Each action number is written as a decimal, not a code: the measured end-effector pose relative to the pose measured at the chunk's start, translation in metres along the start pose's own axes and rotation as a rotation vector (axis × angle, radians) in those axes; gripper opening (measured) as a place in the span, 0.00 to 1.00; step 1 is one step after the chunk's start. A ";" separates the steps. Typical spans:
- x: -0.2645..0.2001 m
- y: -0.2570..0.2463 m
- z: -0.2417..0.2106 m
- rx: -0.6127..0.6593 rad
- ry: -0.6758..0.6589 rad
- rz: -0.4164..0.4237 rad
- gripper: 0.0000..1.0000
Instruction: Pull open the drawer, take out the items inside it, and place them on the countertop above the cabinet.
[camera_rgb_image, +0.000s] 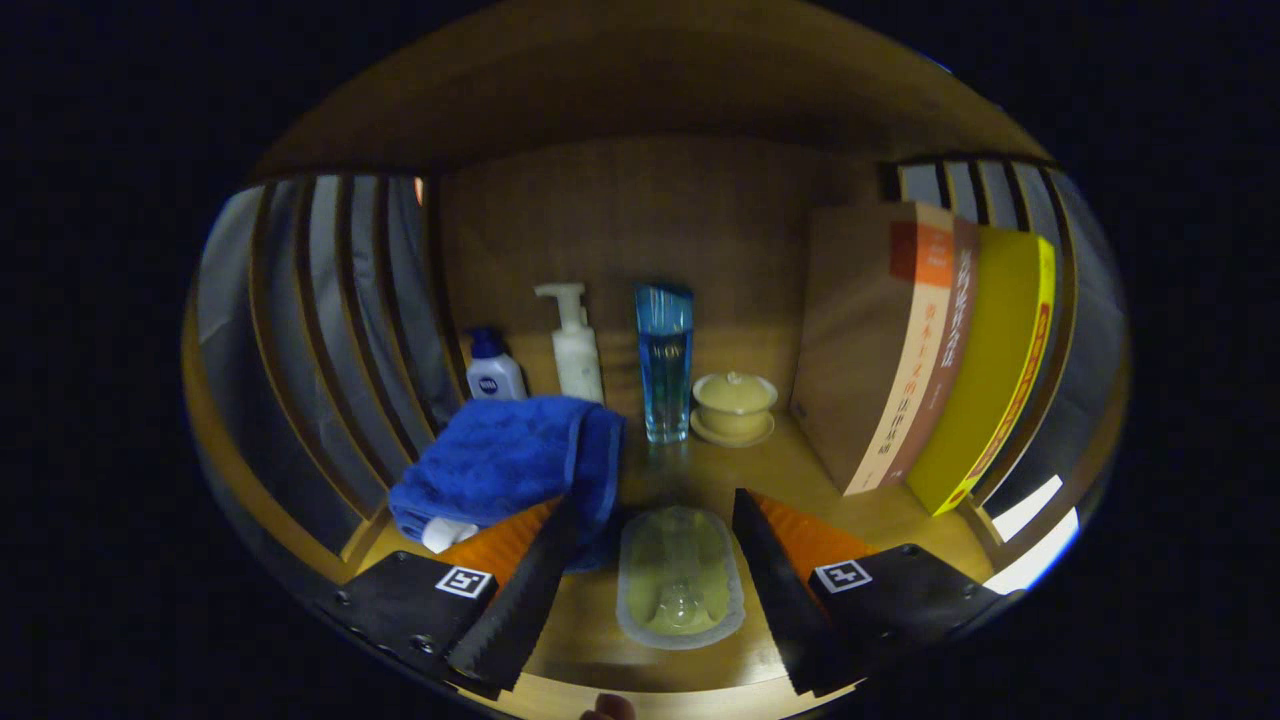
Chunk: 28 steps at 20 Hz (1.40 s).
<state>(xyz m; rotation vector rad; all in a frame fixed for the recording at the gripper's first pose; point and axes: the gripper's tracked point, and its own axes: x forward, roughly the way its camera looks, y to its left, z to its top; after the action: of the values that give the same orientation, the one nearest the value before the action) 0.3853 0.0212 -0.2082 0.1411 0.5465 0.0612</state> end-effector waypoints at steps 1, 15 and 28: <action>-0.011 0.001 0.016 -0.010 -0.043 -0.007 1.00; -0.193 -0.006 0.071 -0.042 -0.323 -0.152 1.00; -0.311 -0.008 0.033 -0.021 -0.427 -0.149 1.00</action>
<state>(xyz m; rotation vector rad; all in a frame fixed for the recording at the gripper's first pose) 0.1375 -0.0199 -0.0221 0.0884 0.1290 -0.1065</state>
